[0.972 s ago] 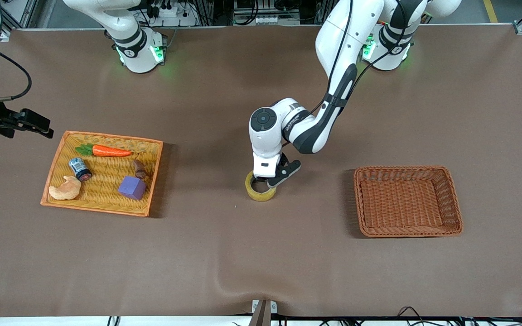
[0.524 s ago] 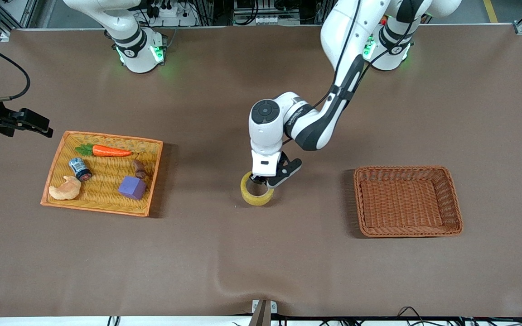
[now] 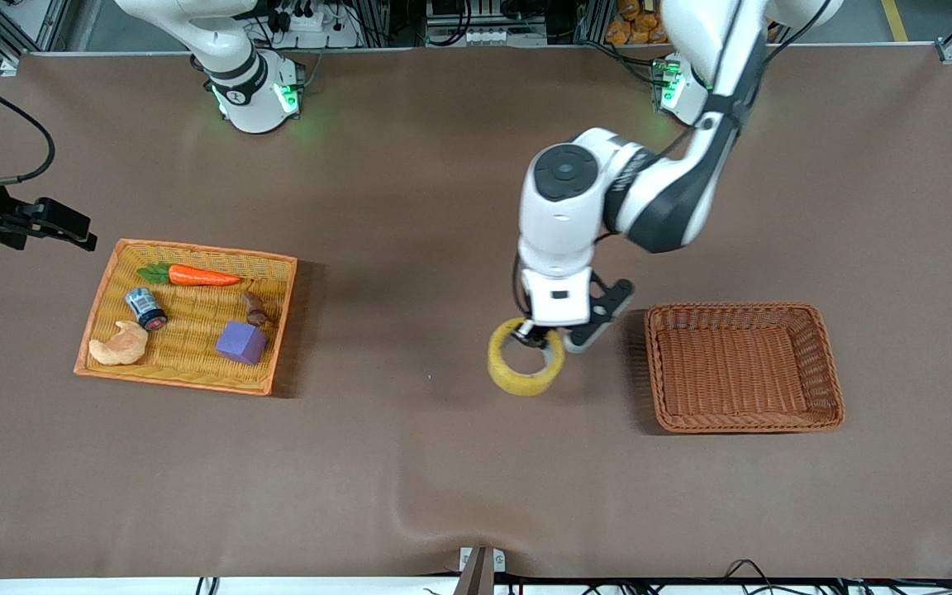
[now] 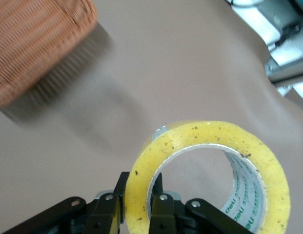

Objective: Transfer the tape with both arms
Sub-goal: 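Lift the tape roll with the left gripper and carry it into the basket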

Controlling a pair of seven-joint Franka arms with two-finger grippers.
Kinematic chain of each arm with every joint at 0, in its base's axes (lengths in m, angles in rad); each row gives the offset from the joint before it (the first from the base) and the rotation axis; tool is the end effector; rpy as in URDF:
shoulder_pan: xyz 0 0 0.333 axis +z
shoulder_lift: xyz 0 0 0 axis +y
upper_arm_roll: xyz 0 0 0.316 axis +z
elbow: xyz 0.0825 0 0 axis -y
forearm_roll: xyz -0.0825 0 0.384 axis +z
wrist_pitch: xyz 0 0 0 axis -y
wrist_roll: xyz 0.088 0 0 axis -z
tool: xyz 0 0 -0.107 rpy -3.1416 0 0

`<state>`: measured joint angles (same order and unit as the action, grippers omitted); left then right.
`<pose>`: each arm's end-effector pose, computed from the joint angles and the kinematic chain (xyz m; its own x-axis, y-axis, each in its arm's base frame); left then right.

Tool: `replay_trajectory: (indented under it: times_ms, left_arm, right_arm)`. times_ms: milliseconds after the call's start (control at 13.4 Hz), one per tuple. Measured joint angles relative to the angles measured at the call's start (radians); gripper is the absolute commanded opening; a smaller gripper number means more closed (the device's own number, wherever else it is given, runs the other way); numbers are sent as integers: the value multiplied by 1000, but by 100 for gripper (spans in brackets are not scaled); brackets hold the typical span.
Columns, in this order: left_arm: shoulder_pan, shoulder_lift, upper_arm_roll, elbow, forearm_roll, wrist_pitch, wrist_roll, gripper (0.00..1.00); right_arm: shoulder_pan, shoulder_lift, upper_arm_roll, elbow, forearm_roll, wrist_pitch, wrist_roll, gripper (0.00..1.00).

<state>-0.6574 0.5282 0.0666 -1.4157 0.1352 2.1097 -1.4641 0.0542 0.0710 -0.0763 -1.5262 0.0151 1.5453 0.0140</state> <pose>0.5986 -0.4050 0.4115 0.6758 0.7161 0.1748 0.7025 -0.6975 0.1414 0.5730 -0.0094 0.6034 0.9980 -0.0358 -0.0518 -0.0363 -0.9993 -0.0090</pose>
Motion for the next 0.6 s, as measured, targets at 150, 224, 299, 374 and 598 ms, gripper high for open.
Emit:
replay_trajectory:
  times_ms: [150, 224, 299, 374, 598]
  left_arm:
    - [54, -23, 0, -3, 0, -55, 98, 0]
    - [83, -29, -1, -4, 0, -67, 147, 0]
    - [111, -32, -1, -6, -1, -75, 196, 0]
    - [139, -37, -1, -12, -2, -88, 249, 0]
    - [228, -98, -1, -69, -3, -109, 425, 0]
  right_arm:
    - [-1, 0, 0, 0, 0, 0, 0, 100]
    - [-1, 0, 0, 0, 0, 0, 0, 100]
    - [-1, 0, 0, 0, 0, 0, 0, 100]
    - [-1, 0, 0, 0, 0, 0, 0, 100]
    - [-1, 0, 0, 1, 0, 0, 0, 100]
